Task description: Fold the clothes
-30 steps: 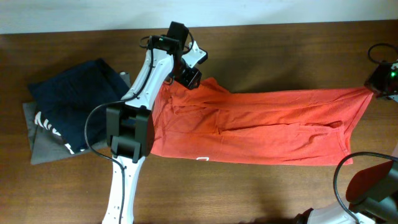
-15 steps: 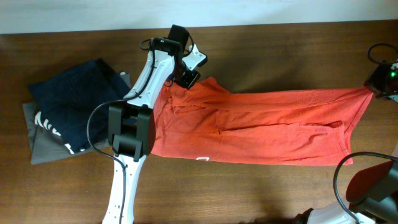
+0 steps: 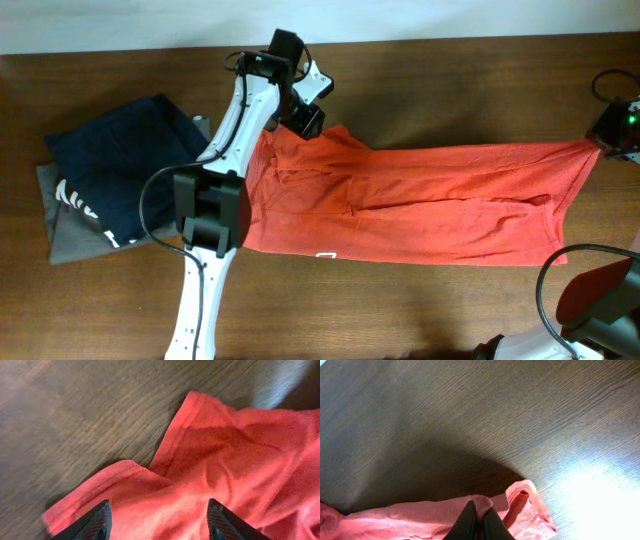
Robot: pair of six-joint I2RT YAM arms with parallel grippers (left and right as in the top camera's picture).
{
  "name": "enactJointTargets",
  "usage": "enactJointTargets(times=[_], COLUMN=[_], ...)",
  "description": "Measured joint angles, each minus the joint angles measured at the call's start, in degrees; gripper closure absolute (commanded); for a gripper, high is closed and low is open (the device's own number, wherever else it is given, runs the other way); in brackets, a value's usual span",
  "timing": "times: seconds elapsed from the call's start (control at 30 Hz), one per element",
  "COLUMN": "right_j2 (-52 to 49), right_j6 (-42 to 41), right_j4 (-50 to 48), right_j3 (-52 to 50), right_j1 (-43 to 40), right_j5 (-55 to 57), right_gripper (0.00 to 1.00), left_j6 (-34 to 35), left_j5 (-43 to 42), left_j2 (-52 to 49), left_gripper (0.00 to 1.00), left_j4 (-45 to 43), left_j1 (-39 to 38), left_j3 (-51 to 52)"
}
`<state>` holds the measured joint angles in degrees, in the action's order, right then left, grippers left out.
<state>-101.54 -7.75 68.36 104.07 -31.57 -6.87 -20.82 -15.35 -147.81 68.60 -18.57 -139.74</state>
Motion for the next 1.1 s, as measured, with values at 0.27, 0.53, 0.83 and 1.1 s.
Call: enactJointTargets(times=[0.27,0.53,0.83,1.1], right_j2=[0.0,0.0,0.0,0.0], right_j6=[0.02,-0.02,-0.02,0.0], right_j4=[-0.02,-0.02,-0.02,-0.02], right_j3=[-0.02,-0.02,-0.02,-0.02], right_j1=[0.0,0.0,0.0,0.0], right_j5=[-0.02,-0.22,-0.24,-0.24], right_gripper=[0.92,0.92,0.92,0.92], left_j6=[0.26,-0.02,-0.02,-0.02], left_j5=[0.0,0.02,2.16,3.58], left_j2=[-3.61,-3.61,-3.61,-3.61], left_gripper=[0.63,0.78,0.79,1.0], left_j4=[0.02,1.46,4.74,9.22], left_j1=[0.0,0.0,0.0,0.0], left_j3=[0.02,-0.5,-8.31,-10.75])
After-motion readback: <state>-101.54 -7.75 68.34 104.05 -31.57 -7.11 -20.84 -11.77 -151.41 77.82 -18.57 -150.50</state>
